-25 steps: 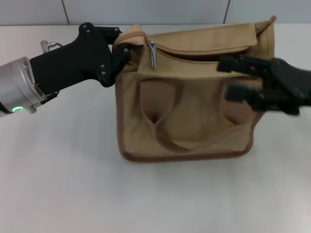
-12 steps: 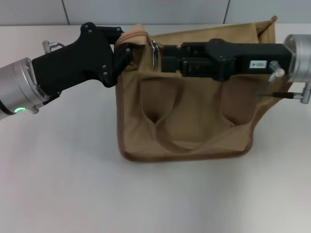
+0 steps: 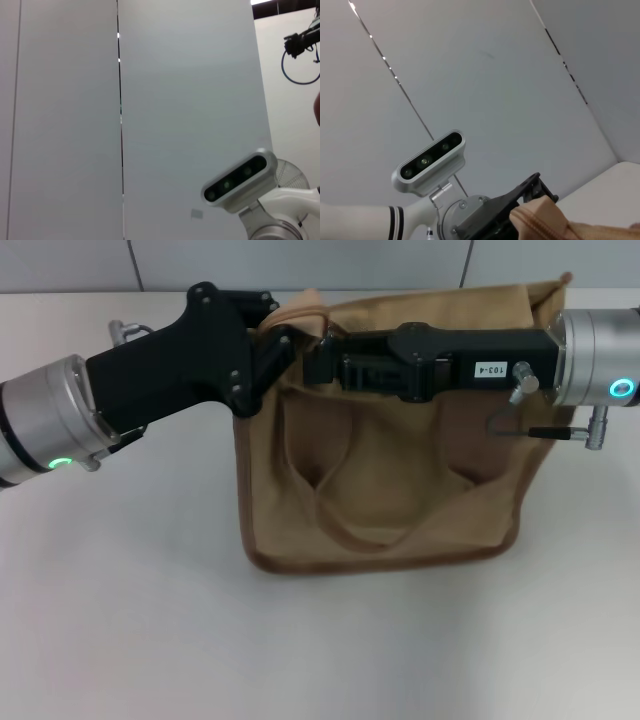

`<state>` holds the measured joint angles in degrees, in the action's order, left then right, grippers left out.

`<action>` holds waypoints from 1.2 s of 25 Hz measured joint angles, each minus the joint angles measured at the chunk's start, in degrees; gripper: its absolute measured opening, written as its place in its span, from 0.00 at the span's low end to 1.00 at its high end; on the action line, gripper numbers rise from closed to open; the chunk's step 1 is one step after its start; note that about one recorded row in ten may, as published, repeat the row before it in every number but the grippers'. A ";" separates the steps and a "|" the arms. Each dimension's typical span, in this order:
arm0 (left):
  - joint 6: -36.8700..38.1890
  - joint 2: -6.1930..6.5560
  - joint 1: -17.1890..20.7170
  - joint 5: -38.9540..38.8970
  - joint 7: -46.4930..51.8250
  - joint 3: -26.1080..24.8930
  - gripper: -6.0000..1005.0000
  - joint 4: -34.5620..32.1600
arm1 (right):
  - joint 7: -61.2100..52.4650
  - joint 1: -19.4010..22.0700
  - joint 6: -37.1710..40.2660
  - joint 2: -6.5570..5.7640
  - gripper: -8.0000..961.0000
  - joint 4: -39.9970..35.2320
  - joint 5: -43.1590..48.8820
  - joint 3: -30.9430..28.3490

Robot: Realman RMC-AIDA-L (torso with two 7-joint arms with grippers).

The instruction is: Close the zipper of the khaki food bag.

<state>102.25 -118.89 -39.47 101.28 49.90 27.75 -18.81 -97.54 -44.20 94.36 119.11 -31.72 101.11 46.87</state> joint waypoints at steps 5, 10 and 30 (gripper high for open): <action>-0.39 -0.05 -0.70 -2.32 -0.16 -0.16 0.05 2.41 | -0.01 -0.12 -1.24 0.18 0.43 0.48 -0.17 0.01; -0.11 -0.02 -0.25 -3.61 -0.11 0.09 0.05 3.03 | 0.96 0.46 -1.87 0.41 0.37 0.78 -1.22 0.12; 0.86 0.61 3.37 -3.72 0.61 -2.36 0.08 2.61 | -0.63 13.18 -2.81 0.05 0.02 -9.42 -3.00 -0.84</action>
<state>103.11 -118.28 -36.10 97.56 50.51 25.39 -16.19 -98.17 -31.03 91.55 119.16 -41.14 98.11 46.03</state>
